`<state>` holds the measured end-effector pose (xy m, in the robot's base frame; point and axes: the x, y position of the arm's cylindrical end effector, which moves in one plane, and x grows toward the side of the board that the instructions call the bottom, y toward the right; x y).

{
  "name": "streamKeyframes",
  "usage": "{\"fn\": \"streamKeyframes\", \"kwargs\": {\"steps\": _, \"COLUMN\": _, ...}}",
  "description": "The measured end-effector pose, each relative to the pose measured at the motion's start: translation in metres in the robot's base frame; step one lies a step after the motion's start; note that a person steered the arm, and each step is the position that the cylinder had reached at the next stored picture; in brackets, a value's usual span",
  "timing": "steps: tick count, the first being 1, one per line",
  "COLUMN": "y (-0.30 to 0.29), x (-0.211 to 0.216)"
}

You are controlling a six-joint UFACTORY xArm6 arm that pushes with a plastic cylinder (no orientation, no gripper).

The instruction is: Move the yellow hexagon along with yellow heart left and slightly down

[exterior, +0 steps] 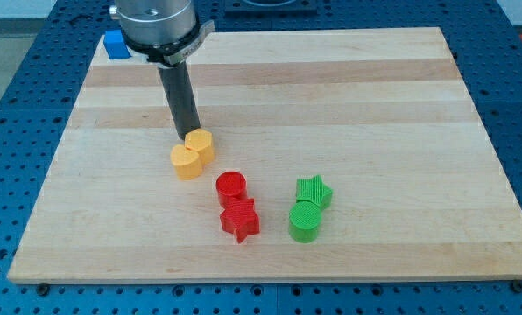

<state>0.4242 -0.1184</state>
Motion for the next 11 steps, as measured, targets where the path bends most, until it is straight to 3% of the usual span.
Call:
{"fn": "streamKeyframes", "kwargs": {"steps": 3, "y": 0.004, "x": -0.032}}
{"fn": "streamKeyframes", "kwargs": {"steps": 4, "y": 0.038, "x": -0.035}}
{"fn": "streamKeyframes", "kwargs": {"steps": 6, "y": 0.057, "x": -0.009}}
{"fn": "streamKeyframes", "kwargs": {"steps": 8, "y": 0.036, "x": 0.040}}
{"fn": "streamKeyframes", "kwargs": {"steps": 9, "y": 0.030, "x": 0.045}}
{"fn": "streamKeyframes", "kwargs": {"steps": 11, "y": 0.027, "x": 0.005}}
